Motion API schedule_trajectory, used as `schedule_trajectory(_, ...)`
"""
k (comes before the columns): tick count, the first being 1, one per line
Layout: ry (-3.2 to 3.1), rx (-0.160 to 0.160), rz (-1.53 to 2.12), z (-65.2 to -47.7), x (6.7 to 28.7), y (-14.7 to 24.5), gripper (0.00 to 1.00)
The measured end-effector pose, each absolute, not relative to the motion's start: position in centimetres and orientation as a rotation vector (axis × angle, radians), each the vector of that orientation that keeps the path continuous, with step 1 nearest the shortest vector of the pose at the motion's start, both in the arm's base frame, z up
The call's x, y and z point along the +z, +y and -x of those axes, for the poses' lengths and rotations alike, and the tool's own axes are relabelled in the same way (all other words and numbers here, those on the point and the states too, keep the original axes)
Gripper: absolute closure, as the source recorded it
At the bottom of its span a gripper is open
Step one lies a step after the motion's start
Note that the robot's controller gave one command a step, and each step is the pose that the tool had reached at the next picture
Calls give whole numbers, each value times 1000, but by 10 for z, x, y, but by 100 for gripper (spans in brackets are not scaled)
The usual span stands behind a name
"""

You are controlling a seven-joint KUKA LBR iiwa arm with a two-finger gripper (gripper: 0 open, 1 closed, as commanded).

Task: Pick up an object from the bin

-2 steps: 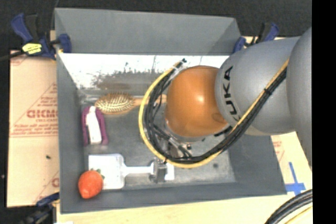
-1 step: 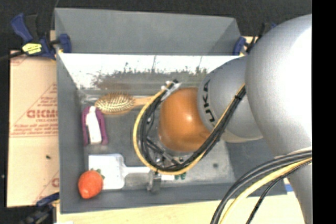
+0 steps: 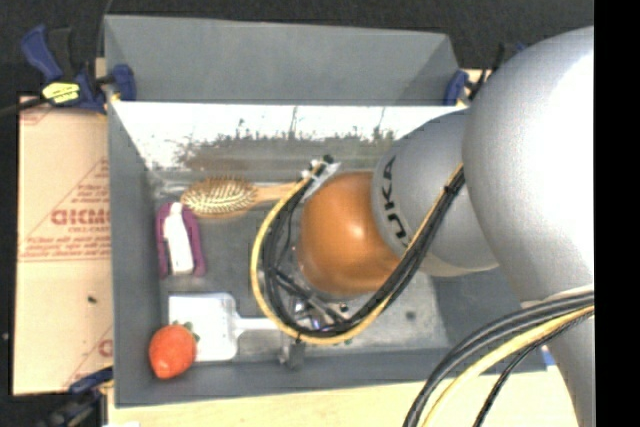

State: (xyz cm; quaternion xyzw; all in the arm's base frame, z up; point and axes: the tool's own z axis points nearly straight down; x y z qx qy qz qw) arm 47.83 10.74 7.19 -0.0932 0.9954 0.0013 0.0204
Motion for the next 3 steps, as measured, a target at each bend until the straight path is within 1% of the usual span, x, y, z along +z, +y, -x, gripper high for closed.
schedule_trajectory(1,3106,10,202,-484,71,102,100)
schedule_trajectory(2,3106,10,200,-484,71,102,100)
schedule_trajectory(3,3115,7,199,-482,102,101,100)
